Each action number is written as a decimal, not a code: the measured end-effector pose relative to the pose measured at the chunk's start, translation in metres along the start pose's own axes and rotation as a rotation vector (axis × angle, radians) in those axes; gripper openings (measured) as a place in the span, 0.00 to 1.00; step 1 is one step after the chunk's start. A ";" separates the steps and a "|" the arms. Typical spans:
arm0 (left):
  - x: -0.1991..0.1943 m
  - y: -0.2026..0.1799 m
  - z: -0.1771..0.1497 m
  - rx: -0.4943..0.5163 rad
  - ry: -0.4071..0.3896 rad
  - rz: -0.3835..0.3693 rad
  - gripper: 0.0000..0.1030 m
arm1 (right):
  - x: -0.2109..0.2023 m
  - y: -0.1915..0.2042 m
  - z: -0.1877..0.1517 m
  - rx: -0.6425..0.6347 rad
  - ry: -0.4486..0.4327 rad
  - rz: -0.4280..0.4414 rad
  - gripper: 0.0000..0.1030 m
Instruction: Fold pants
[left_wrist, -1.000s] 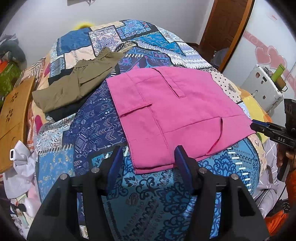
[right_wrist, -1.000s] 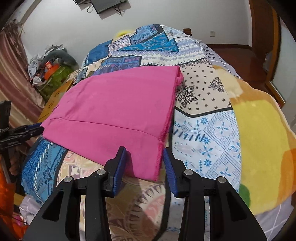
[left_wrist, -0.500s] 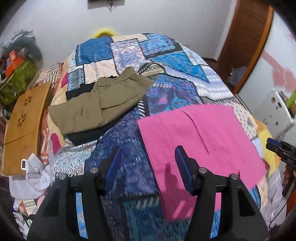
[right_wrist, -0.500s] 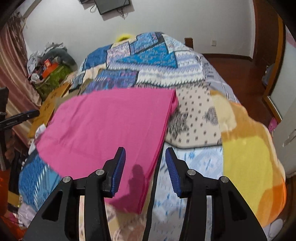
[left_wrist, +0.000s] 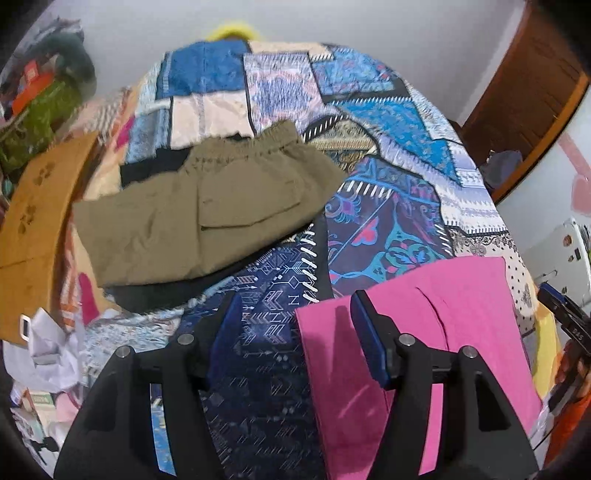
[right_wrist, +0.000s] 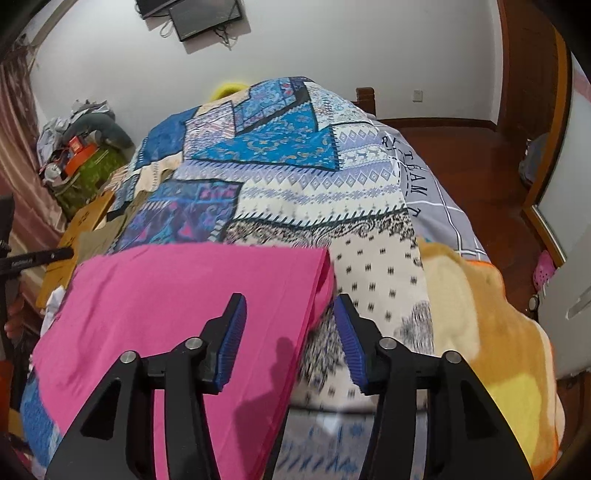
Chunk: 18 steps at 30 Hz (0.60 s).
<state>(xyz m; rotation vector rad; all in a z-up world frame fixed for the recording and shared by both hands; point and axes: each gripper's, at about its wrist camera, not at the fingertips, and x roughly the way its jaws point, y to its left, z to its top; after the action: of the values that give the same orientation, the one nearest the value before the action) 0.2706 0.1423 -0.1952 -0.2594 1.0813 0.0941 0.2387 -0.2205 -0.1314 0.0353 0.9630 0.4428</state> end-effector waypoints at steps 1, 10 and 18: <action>0.004 0.000 0.001 -0.005 0.011 -0.008 0.59 | 0.006 -0.002 0.003 0.001 0.002 -0.003 0.45; 0.043 -0.005 -0.006 -0.045 0.126 -0.156 0.59 | 0.070 -0.016 0.022 -0.006 0.091 -0.018 0.45; 0.041 -0.005 -0.011 -0.027 0.106 -0.200 0.50 | 0.098 -0.020 0.020 0.011 0.148 0.046 0.37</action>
<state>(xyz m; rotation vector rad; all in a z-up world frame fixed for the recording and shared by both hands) 0.2818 0.1330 -0.2356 -0.3985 1.1541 -0.0847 0.3100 -0.1983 -0.2013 0.0348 1.1122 0.4877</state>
